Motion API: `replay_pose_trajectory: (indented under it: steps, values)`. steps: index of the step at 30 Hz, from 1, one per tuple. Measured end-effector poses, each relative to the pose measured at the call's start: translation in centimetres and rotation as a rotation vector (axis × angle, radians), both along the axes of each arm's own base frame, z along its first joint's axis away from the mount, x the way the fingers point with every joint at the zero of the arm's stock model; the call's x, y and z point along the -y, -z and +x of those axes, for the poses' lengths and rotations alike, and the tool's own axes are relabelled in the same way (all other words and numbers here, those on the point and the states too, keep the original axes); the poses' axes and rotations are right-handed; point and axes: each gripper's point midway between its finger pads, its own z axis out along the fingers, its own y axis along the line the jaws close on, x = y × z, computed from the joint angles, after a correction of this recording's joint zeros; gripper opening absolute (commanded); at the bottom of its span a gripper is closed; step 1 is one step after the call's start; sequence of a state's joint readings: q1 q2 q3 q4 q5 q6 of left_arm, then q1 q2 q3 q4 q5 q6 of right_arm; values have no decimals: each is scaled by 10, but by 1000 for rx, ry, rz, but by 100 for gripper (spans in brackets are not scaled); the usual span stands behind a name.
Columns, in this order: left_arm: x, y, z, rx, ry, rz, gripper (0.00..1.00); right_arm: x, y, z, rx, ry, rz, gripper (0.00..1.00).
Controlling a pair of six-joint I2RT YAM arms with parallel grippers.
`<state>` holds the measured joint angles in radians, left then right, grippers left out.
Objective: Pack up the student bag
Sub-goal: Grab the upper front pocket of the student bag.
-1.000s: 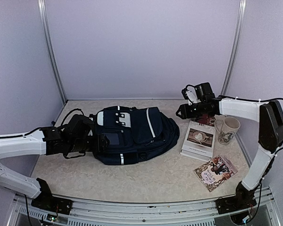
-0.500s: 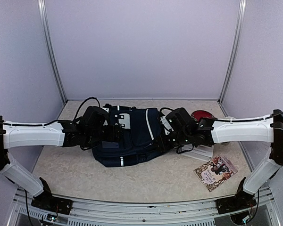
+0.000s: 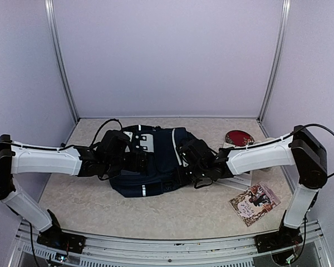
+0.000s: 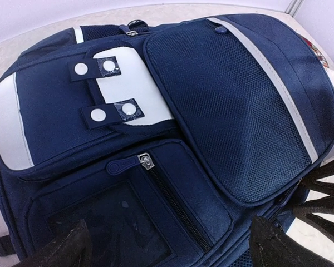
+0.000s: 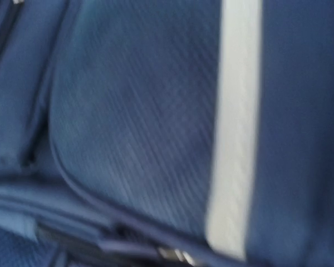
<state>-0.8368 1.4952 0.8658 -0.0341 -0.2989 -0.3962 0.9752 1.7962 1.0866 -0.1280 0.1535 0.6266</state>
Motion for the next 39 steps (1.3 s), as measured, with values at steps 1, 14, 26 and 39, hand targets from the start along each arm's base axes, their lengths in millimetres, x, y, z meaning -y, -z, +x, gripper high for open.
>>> replay_pose_trajectory:
  steps: [1,14,26,39]
  values:
    - [0,1,0,0,2,-1,96,-3,-1,3,7,3,6,47]
    - [-2,36,-4,-50,8,48,97,-6,-1,24,50,71,25,30]
    - [-10,37,2,-47,-14,47,97,9,6,30,57,93,21,16]
    - [-13,38,4,-51,-21,48,97,0,14,30,16,97,62,27]
